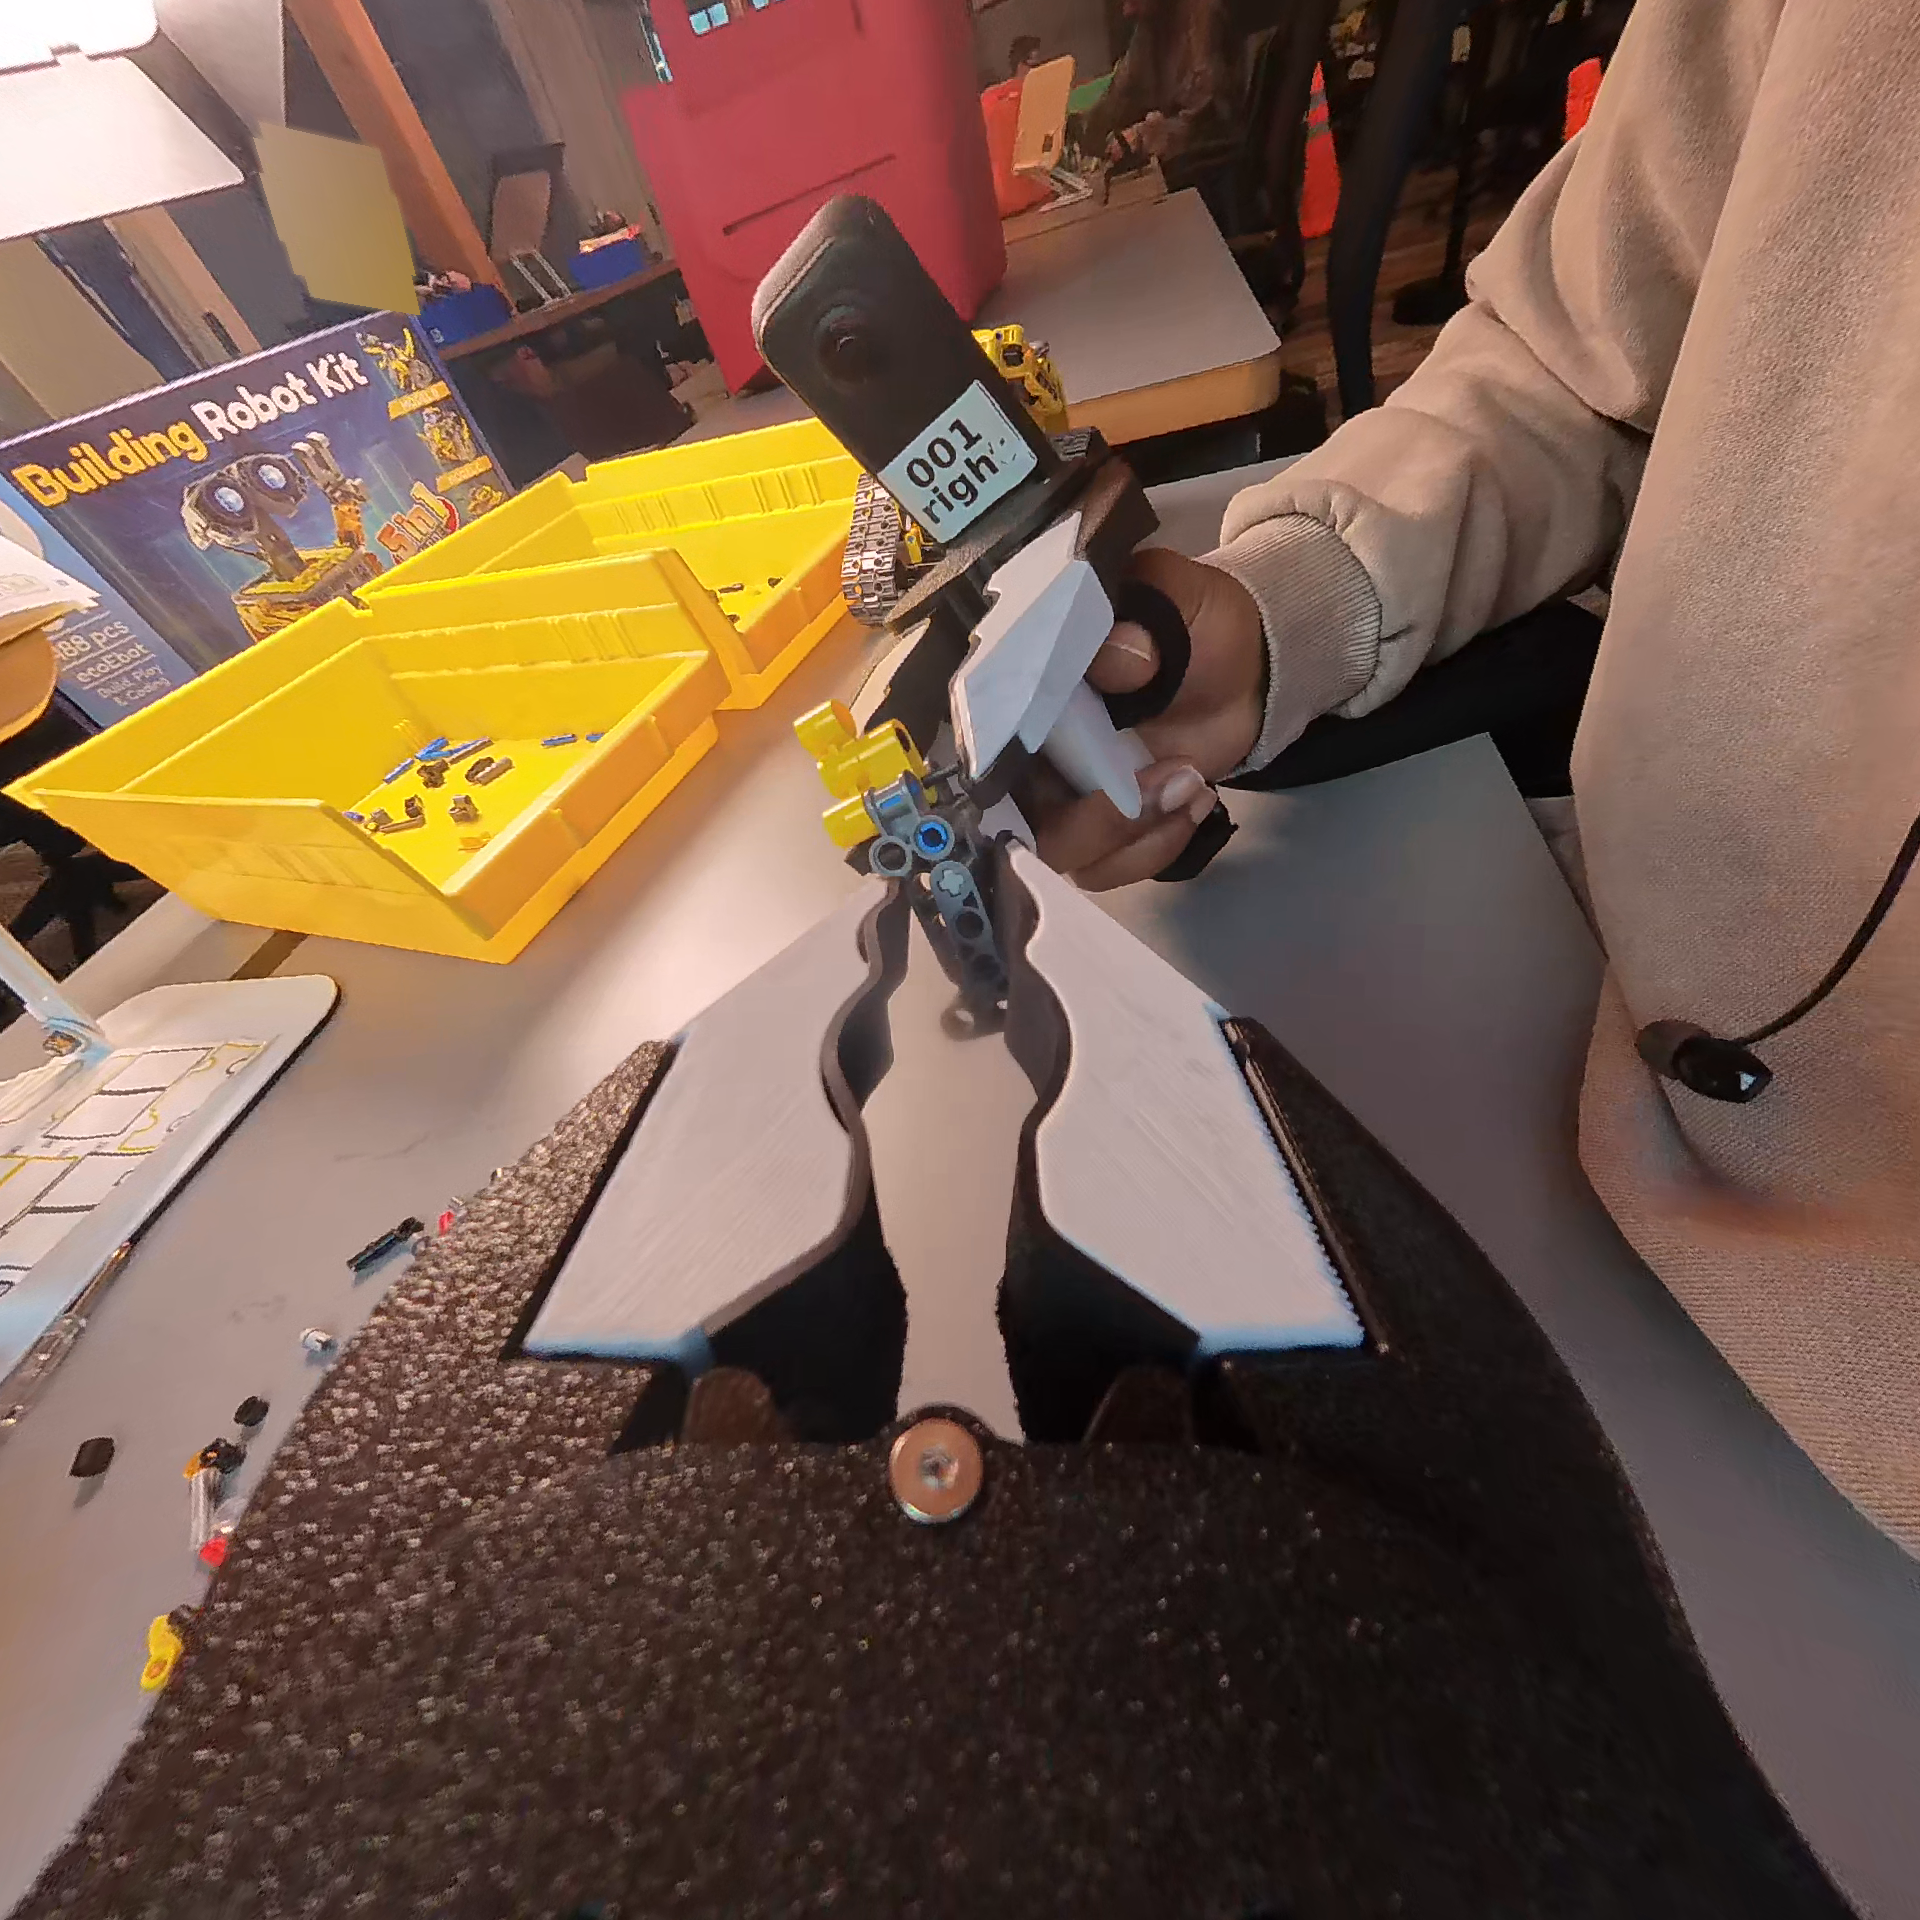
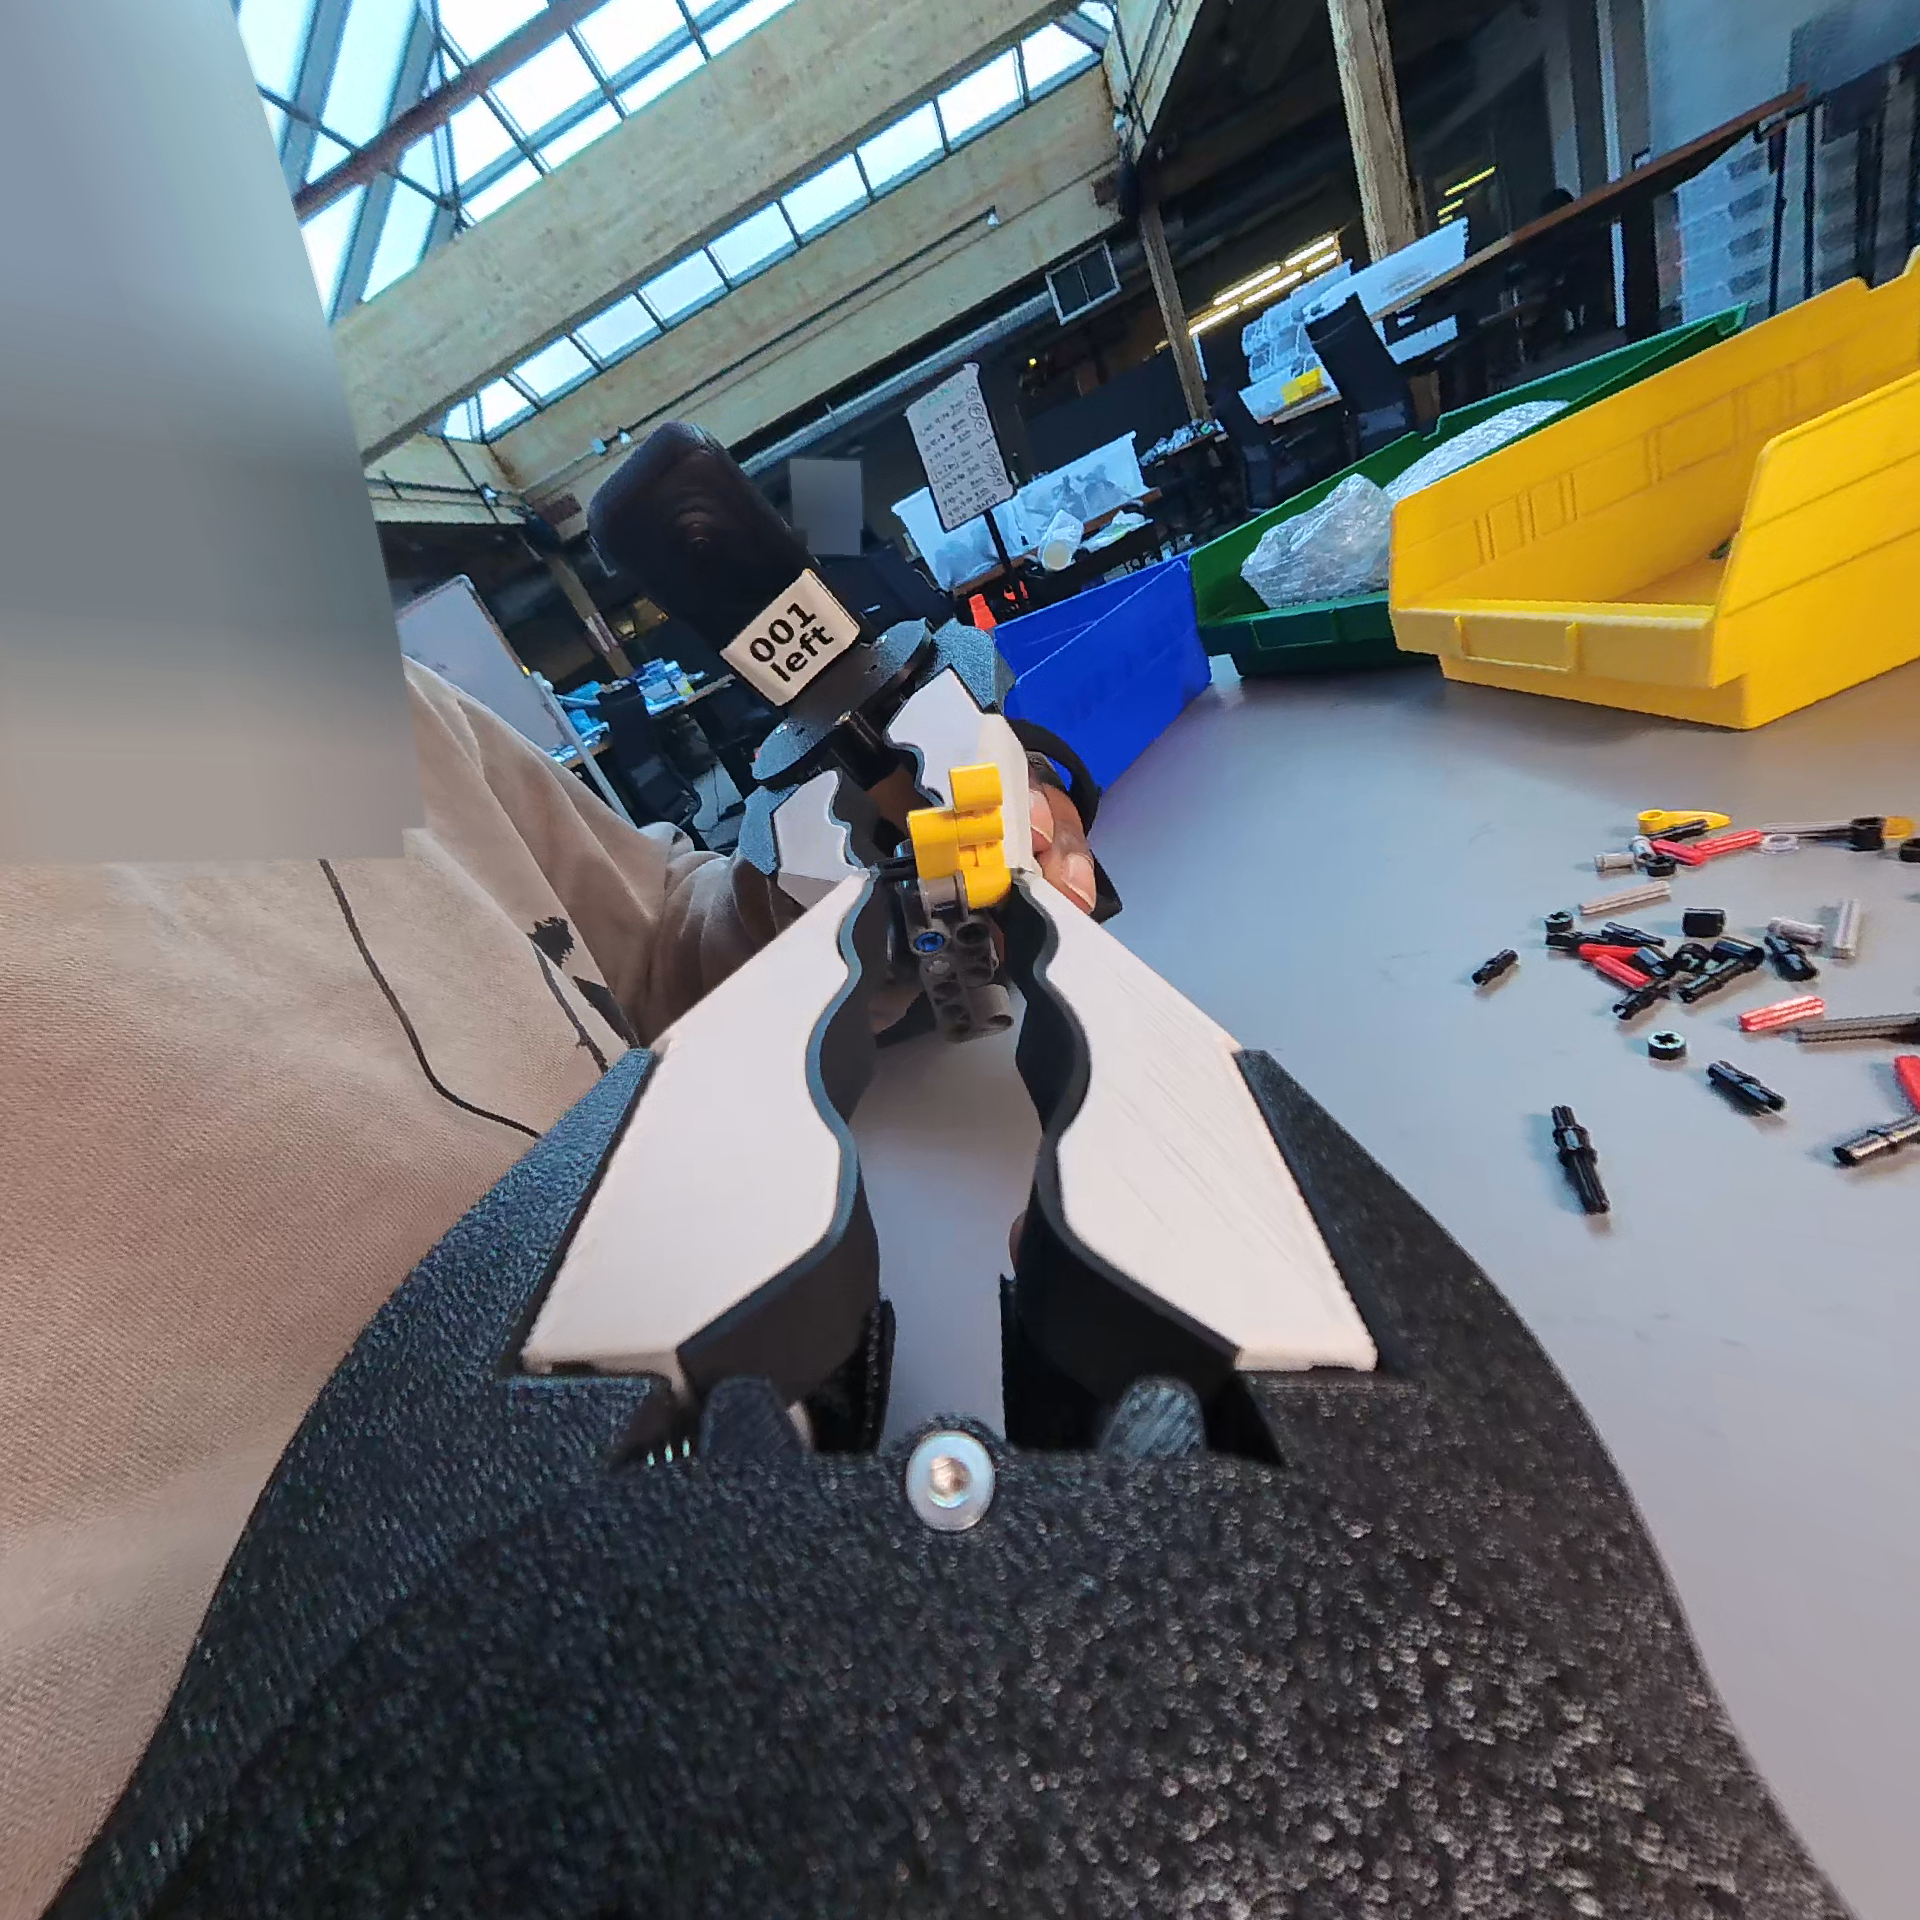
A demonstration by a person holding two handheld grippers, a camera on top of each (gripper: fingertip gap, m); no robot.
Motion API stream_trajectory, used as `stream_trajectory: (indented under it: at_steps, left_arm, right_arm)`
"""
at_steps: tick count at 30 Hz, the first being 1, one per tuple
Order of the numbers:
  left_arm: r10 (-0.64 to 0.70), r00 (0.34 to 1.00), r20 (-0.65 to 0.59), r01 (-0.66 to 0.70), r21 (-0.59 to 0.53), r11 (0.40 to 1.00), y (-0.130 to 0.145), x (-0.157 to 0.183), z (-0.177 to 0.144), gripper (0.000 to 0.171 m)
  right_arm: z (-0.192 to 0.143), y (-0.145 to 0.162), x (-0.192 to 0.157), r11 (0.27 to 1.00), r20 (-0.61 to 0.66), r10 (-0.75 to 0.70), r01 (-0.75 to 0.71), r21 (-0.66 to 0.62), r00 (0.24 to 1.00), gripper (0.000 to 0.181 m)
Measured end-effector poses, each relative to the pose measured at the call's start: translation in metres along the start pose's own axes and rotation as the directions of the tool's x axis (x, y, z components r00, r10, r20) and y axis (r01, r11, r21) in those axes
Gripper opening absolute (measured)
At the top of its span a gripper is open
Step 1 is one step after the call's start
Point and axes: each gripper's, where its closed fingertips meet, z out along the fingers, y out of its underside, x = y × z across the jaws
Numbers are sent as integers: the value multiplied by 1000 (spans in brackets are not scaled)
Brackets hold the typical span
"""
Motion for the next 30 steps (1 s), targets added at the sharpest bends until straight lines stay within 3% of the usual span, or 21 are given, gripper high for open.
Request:
stream_trajectory:
  at_steps: [5,9,13,16,17,27,29,30]
  left_arm:
    - [-72,997,0,72,42,996,-5,-6,-1,16]
    - [-25,1000,5,25,-4,1000,2,-4,1,15]
    - [81,995,51,-75,-100,992,16,-7,5,15]
    - [216,970,116,-190,-198,962,29,-14,8,15]
    - [252,959,134,-217,-229,949,33,-16,9,15]
    - [549,816,183,-439,-423,793,55,-30,11,15]
    - [507,837,206,-410,-379,830,51,-30,11,18]
    - [419,882,215,-340,-324,883,47,-30,11,23]
  right_arm:
    - [0,-5,-1,991,-33,-134,133,-21,990,23]
    - [-3,-4,-3,961,-54,-271,267,-69,961,29]
    - [-9,-3,0,961,-47,-259,252,-116,965,32]
    - [-11,0,13,958,-122,-255,234,-164,959,18]
    - [-13,3,22,958,-171,-248,214,-192,954,9]
    - [-18,25,44,953,-250,-174,99,-285,953,7]
    - [-18,21,43,958,-239,-186,122,-258,953,6]
    - [-19,16,43,962,-239,-197,140,-236,951,5]
